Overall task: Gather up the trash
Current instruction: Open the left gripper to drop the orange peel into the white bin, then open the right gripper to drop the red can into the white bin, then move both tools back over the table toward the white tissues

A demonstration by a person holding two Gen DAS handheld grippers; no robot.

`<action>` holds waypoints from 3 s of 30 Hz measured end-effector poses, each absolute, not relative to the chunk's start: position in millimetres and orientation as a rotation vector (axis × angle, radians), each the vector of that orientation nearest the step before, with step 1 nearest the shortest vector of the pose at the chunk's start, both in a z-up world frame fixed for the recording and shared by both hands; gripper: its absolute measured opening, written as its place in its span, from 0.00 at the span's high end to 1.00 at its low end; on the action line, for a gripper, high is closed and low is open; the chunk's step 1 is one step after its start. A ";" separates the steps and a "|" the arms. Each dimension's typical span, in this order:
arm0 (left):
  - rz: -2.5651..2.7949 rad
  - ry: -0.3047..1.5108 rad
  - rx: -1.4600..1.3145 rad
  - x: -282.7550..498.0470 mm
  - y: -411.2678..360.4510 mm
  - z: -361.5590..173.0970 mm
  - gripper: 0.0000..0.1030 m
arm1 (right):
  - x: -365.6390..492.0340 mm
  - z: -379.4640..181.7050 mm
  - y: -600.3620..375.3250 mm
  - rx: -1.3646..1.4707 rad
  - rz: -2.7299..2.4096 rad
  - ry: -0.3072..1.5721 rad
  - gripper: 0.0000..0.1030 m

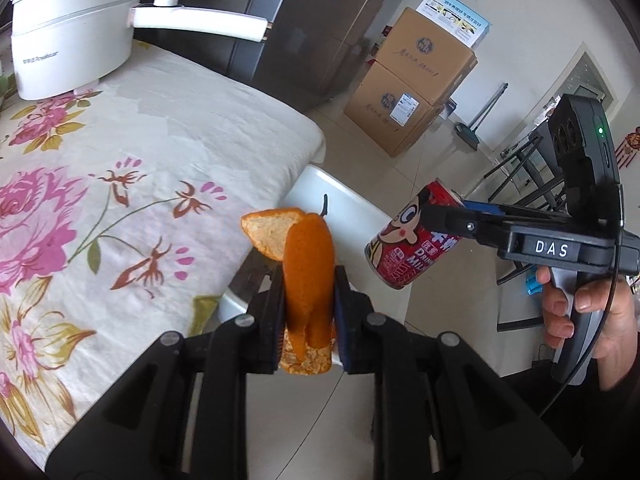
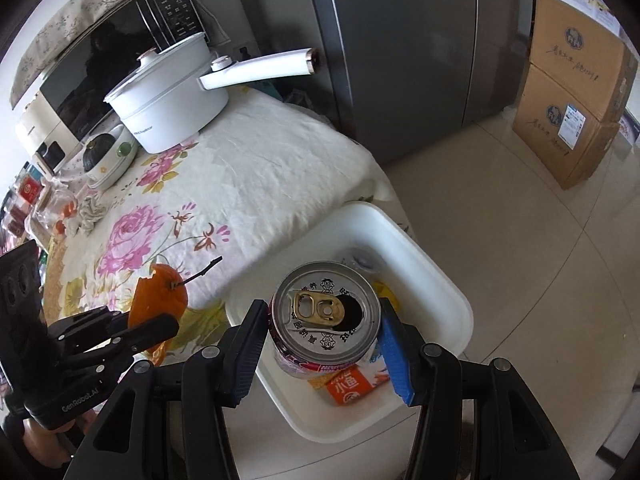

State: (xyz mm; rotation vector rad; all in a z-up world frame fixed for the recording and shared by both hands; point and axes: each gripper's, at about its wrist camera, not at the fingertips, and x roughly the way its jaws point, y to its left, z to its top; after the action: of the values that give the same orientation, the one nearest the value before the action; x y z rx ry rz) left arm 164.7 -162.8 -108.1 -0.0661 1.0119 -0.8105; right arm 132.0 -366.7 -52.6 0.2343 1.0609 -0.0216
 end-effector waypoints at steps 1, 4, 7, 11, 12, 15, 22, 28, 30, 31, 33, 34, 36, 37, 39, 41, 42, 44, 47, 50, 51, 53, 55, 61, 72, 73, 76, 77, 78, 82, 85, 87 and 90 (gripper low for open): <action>-0.816 1.016 -0.061 164.1 -168.0 -110.1 0.78 | 130.0 -53.5 -370.8 0.234 -0.029 1.065 0.46; -0.827 1.024 -0.040 162.3 -181.5 -116.1 0.78 | 123.9 -57.6 -381.8 0.234 -0.049 1.075 0.46; -0.832 1.026 -0.007 160.8 -192.6 -120.8 0.78 | 118.3 -62.5 -394.1 0.236 -0.072 1.087 0.46; -0.827 1.016 0.036 159.8 -202.2 -124.7 0.78 | 113.7 -67.4 -407.7 0.243 -0.100 1.098 0.46; -0.824 1.012 0.046 160.0 -203.8 -125.2 0.78 | 113.3 -68.0 -409.5 0.244 -0.104 1.100 0.46; -0.772 0.987 0.078 161.6 -204.1 -124.1 0.63 | 112.9 -69.1 -412.6 0.247 -0.112 1.102 0.46; -0.675 0.959 0.077 171.2 -183.3 -117.4 0.38 | 113.1 -69.6 -412.3 0.242 -0.113 1.104 0.46; -0.615 0.967 0.055 175.6 -159.6 -115.9 0.25 | 116.1 -72.1 -410.1 0.243 -0.124 1.108 0.46; -0.600 0.966 0.061 174.2 -156.1 -115.5 0.21 | 117.1 -72.5 -409.4 0.246 -0.128 1.106 0.46; -0.592 0.964 0.065 174.2 -155.7 -114.7 0.20 | 117.7 -72.6 -409.1 0.247 -0.129 1.106 0.46; -0.572 0.967 0.083 174.8 -154.6 -114.4 0.14 | 119.0 -73.1 -408.5 0.252 -0.131 1.106 0.46; -0.563 0.969 0.093 174.5 -153.4 -114.7 0.10 | 119.7 -73.3 -408.1 0.254 -0.130 1.105 0.46; -0.546 0.967 0.112 172.3 -152.2 -114.2 0.02 | 121.1 -73.5 -407.1 0.262 -0.135 1.104 0.45; -0.539 0.966 0.121 172.0 -151.1 -113.8 0.01 | 121.5 -73.0 -407.4 0.266 -0.140 1.102 0.40; -0.526 0.963 0.130 171.8 -148.0 -112.7 0.01 | 121.3 -69.6 -406.2 0.258 -0.162 1.084 0.27; -0.515 0.960 0.131 172.3 -144.0 -111.4 0.01 | 121.9 -65.5 -404.1 0.236 -0.173 1.066 0.22; -0.510 0.959 0.128 172.3 -141.6 -110.8 0.01 | 122.2 -64.3 -403.1 0.230 -0.174 1.062 0.21; -0.499 0.961 0.122 172.5 -135.4 -109.6 0.01 | 122.7 -62.5 -401.0 0.222 -0.172 1.056 0.19; -0.480 0.961 0.111 172.9 -125.1 -106.7 0.01 | 125.0 -63.0 -396.2 0.208 -0.168 1.061 0.17; -0.458 0.955 0.105 173.8 -113.4 -103.0 0.01 | 126.9 -64.2 -389.0 0.197 -0.166 1.067 0.17; -0.449 0.953 0.102 174.2 -108.6 -101.9 0.01 | 127.9 -64.6 -386.6 0.198 -0.163 1.070 0.17; -0.433 0.953 0.094 175.4 -99.0 -100.4 0.01 | 129.9 -65.1 -379.7 0.198 -0.156 1.072 0.17; -0.414 0.952 0.082 176.1 -87.5 -98.9 0.01 | 132.5 -64.5 -372.6 0.196 -0.148 1.070 0.17; -0.371 0.959 0.009 178.1 -49.6 -94.5 0.01 | 142.7 -63.9 -344.7 0.200 -0.114 1.066 0.16; -0.268 0.926 -0.075 172.4 32.5 -87.2 0.01 | 164.5 -69.4 -268.1 0.146 -0.008 1.072 0.15; -0.253 0.922 -0.077 171.6 40.9 -87.0 0.01 | 166.3 -70.5 -260.3 0.140 0.002 1.074 0.15; -0.200 0.903 -0.084 168.5 67.5 -85.0 0.01 | 171.5 -74.1 -239.6 0.130 0.028 1.078 0.15; -0.185 0.898 -0.089 167.3 76.8 -84.5 0.01 | 173.1 -75.3 -233.1 0.128 0.035 1.078 0.15; -0.170 0.893 -0.093 165.7 85.7 -84.1 0.01 | 174.8 -76.3 -226.8 0.127 0.041 1.077 0.15; -0.109 0.885 -0.110 158.5 123.0 -85.7 0.01 | 181.9 -83.0 -194.2 0.132 0.068 1.072 0.15; -0.074 0.874 -0.140 151.8 151.0 -89.7 0.01 | 186.5 -87.1 -168.2 0.130 0.088 1.058 0.15; -0.048 0.869 -0.157 147.9 170.4 -93.0 0.01 | 189.3 -88.5 -148.9 0.128 0.108 1.040 0.15; -0.012 0.870 -0.165 143.2 196.9 -98.8 0.01 | 195.0 -89.5 -118.6 0.116 0.146 1.011 0.13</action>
State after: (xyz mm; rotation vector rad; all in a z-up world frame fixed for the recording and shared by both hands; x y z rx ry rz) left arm 143.2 196.9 -98.8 -0.1654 0.8696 -0.0123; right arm 195.0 -118.6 -89.5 0.1157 1.0115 0.1456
